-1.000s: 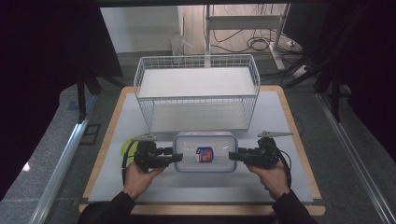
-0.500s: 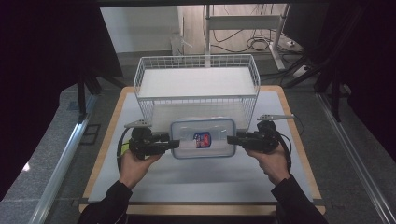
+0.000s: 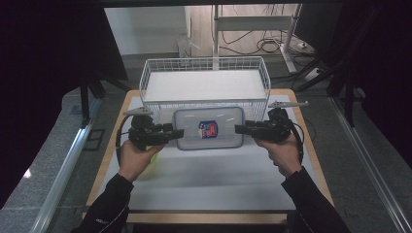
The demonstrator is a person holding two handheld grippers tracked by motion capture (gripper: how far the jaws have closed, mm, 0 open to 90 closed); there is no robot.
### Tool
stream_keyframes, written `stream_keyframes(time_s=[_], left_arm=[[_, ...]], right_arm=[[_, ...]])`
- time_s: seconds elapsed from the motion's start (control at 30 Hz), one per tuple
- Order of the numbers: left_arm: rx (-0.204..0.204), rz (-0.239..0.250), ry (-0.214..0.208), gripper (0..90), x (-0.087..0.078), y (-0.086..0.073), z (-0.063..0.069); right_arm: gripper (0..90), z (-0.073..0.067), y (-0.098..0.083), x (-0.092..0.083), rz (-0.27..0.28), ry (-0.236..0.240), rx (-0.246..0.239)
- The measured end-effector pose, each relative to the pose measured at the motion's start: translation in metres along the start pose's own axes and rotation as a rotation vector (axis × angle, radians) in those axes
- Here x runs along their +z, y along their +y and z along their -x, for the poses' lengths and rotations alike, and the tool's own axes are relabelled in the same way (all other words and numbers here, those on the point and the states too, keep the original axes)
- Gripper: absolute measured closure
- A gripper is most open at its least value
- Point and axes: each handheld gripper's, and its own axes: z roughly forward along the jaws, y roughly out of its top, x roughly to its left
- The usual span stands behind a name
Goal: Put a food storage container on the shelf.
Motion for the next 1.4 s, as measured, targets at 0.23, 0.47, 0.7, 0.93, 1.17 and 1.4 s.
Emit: stream_keyframes(time_s=[0.23,0.47,0.7,0.93,1.17,1.4], left_arm=[[0.009,0.014,-0.001,48.7,-0.006,0.018,-0.003],[0.023,0.038,-0.006,48.7,-0.012,0.041,-0.009],[0.026,0.045,-0.004,48.7,-0.015,0.064,-0.018],[0.004,0.065,-0.024,50.4,-0.015,0.084,-0.032],[-0.017,0.06,-0.026,50.4,-0.008,0.1,-0.046],[-0.038,0.05,-0.015,50.0,-0.003,0.115,-0.059]], right_arm=[[53.0,-0.005,0.02,-0.002,0.019,-0.007,-0.018],[53.0,-0.009,0.05,-0.003,0.044,-0.019,-0.044],[53.0,-0.006,0.07,0.0,0.076,-0.016,-0.041],[53.0,0.003,0.091,0.005,0.094,-0.008,-0.029],[53.1,0.016,0.109,0.013,0.107,-0.012,0.01],[53.1,0.029,0.12,0.023,0.116,-0.007,0.049]])
